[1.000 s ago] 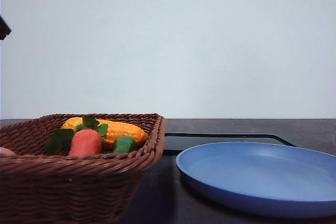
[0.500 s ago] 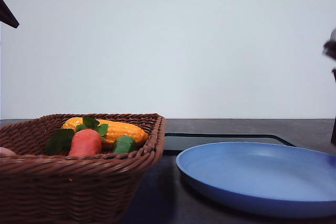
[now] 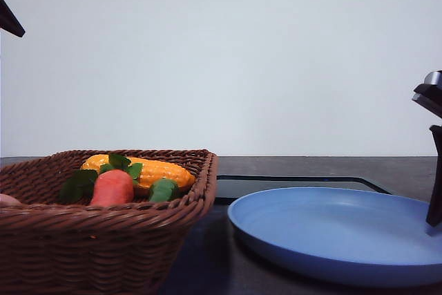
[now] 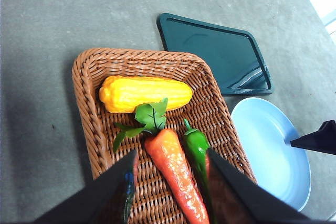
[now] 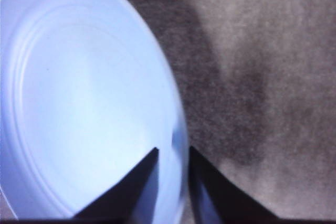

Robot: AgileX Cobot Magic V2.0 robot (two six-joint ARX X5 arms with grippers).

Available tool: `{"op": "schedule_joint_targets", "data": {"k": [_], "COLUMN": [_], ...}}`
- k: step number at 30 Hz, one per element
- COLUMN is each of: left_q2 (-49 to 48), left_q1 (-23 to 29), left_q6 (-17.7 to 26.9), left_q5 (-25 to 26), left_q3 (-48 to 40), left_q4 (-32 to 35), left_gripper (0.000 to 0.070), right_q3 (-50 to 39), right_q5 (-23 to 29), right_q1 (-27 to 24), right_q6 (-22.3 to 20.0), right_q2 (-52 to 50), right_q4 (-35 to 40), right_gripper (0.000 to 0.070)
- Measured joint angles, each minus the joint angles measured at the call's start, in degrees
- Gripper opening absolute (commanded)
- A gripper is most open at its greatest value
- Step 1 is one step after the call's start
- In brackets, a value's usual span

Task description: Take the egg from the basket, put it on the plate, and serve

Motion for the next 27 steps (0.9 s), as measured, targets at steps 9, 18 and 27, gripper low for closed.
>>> {"op": "schedule_joint_targets", "data": {"k": [9,18,27], "left_q2": [0.0,0.0,1.7], "left_q1": [0.0,-3.7,-16.8], "left_q6": [0.0,-0.2,-0.2], "left_q5": [0.0,0.0,-9.9], "left_q3": [0.0,0.0,7.2], "left_q4": [-1.8,-5.3,-15.9], "left_gripper": [0.0334,0.0408,0.0403], "right_q3": [0.0,0.0,0.0], "right_q5": [0.2,6.5,8.3], "right_q1": [0.0,-2.3,-5.0], "right_q6": [0.3,1.5,3.4], "right_q2": [0.0,-8.3,-18.3], "right_q4": [1.3,1.3,1.4], "right_gripper": [0.0000,0.0000,0.0000]}}
